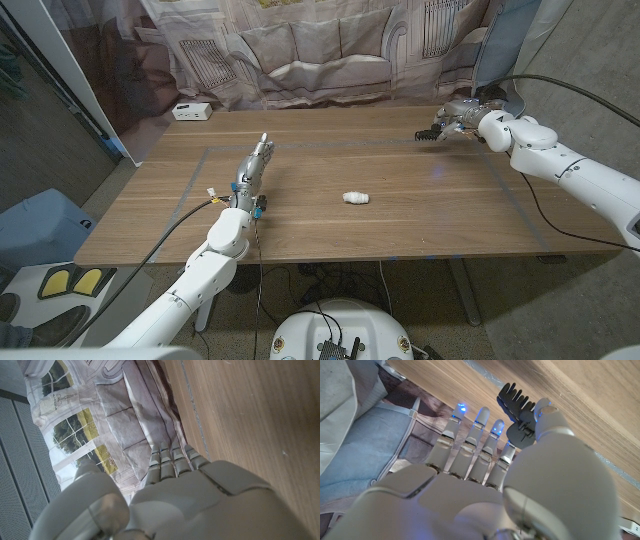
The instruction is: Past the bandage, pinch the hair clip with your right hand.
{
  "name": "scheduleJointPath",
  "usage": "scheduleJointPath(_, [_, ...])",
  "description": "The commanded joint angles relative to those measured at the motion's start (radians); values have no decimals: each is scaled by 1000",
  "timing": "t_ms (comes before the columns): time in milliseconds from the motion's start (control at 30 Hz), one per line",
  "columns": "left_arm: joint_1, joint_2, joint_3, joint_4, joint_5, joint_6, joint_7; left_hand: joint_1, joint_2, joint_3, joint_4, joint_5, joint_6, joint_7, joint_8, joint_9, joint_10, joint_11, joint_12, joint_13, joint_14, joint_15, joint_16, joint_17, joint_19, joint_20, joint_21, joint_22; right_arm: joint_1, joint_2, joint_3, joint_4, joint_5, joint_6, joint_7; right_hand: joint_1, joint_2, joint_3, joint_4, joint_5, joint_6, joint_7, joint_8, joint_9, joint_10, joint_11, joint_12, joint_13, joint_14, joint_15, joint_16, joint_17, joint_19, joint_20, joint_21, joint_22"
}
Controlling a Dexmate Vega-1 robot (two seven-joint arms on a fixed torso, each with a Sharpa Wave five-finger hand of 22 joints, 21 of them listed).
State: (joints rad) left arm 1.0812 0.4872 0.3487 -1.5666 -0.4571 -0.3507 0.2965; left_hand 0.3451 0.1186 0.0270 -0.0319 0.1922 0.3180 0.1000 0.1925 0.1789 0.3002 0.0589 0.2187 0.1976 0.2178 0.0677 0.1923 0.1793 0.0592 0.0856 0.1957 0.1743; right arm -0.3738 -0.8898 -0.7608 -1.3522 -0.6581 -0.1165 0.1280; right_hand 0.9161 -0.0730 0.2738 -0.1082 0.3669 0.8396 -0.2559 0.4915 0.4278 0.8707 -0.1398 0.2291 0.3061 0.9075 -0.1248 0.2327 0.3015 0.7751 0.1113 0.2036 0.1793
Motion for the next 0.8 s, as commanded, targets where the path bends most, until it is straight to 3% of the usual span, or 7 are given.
scheduleJointPath(33, [-9, -4, 5, 12, -5, -2, -9, 2, 7, 5, -7, -3, 8, 0, -2, 2, 6, 3, -3, 5, 4, 2, -3, 1, -7, 7, 2, 6, -3, -8, -3, -17, -12, -41, 44, -4, 18, 2, 7, 4, 256, 106, 208, -11, -4, 11, -4, -1, -8, -14, -4, 1, -3, 5, -1, 1])
scheduleJointPath(433, [-16, -6, 11, 16, -5, 3, -12, 2, 7, 7, -8, -3, 8, -1, -2, 2, 7, 4, -3, 5, 5, 0, -3, 1, -7, 7, 2, 6, 24, 7, -27, 7, -37, -87, 112, -1, 28, 6, 8, 7, 237, 93, 159, -61, -32, 16, -19, -13, -39, 1, -19, -8, -17, 14, -4, 1])
scheduleJointPath(533, [-14, 0, 9, 5, -3, 12, -8, 2, 7, 7, -9, -3, 8, -1, -2, 2, 7, 4, -3, 5, 5, 1, -2, 1, -7, 7, 2, 6, 34, 10, -40, 11, -55, -100, 130, -7, 32, 5, 11, 7, 226, 78, 129, -94, -67, 19, -32, -21, -74, 13, -31, -13, -35, 24, -9, 1])
scheduleJointPath(667, [-10, 8, 6, -13, 4, 17, 1, 2, 7, 8, -9, -3, 8, -1, -2, 2, 7, 5, -3, 5, 4, 2, -3, 1, -7, 7, 2, 6, 40, 14, -47, 8, -64, -128, 156, -9, 39, 4, 13, 7, 219, 68, 112, -111, -84, 20, -36, -25, -92, 16, -34, -13, -40, 28, -9, 1])
scheduleJointPath(800, [-9, 9, 5, -16, 9, 15, 4, 2, 7, 8, -9, -4, 8, -2, -2, 2, 7, 3, -3, 5, 4, 1, -3, 1, -7, 6, 2, 6, 49, 20, -56, 7, -75, -155, 180, -3, 48, 2, 11, 5, 199, 62, 80, -142, -126, 25, -45, -32, -145, 34, -40, -10, -66, 45, -14, 1])
